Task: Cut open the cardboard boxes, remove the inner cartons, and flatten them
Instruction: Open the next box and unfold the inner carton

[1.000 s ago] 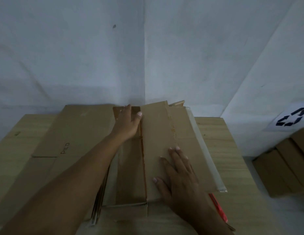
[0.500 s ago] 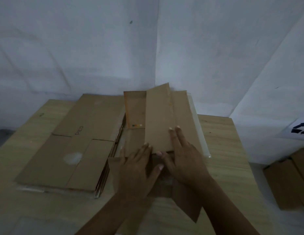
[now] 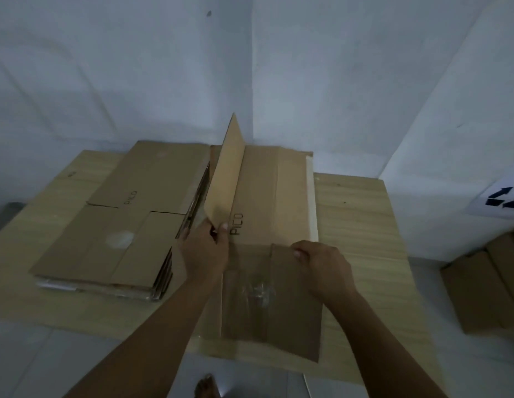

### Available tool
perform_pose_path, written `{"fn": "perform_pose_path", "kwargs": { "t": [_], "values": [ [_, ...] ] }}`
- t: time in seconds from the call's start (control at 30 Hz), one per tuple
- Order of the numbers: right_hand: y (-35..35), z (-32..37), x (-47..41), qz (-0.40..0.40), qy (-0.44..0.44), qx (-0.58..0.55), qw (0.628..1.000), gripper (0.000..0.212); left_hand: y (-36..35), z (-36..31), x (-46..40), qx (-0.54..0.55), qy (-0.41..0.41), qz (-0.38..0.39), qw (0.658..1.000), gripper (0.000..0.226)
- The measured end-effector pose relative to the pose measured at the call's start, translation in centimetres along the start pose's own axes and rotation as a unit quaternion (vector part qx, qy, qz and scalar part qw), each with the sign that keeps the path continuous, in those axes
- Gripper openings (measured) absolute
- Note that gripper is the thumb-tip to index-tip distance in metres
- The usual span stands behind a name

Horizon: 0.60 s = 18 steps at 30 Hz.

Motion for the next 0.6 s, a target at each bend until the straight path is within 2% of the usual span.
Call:
{"fn": "perform_pose_path", "kwargs": {
  "t": [0.07,0.17,0.27,0.33,0.43,0.6],
  "values": [
    [-1.8,-0.4,0.3,-0.008,-0.003,-0.002,1.0,0.027,0.0,3.0,0.4,0.001,0.056,-0.008,0.998,0.03],
    [-4.3,-1.1,0.2,-0.03,-0.011,-0.023,0.999,0.027,-0.4,6.0,0.9,0.149,0.152,-0.01,0.977,0.03],
    [-6.3,-2.2,-0.4,-0.056,-0.041,-0.045,0.997,0.025,-0.5,7.3,0.7,0.192,0.207,-0.017,0.959,0.044],
    [-7.9,-3.0,-1.1,-0.054,-0.06,-0.051,0.995,0.023,-1.2,8.4,0.4,0.181,0.23,0.011,0.956,0.051],
    [-9.6,-3.8,-1.7,-0.039,-0.081,-0.048,0.995,0.027,-2.0,10.2,0.2,0.132,0.248,0.035,0.959,0.047],
    [-11.7,-4.2,-0.1,0.05,-0.149,0.055,0.986,0.067,-2.8,12.7,-0.1,0.026,0.269,0.065,0.961,0.04]
  ]
}}
Point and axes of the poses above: each hand's wrist, its own x-axis away from the middle knuckle, its own y-axis out of the back of the hand, z = x × y, the point moved 9 cm from there along -x, towards the middle knuckle, and after that the axes turned 14 degrees about x, right-handed, at the moved point
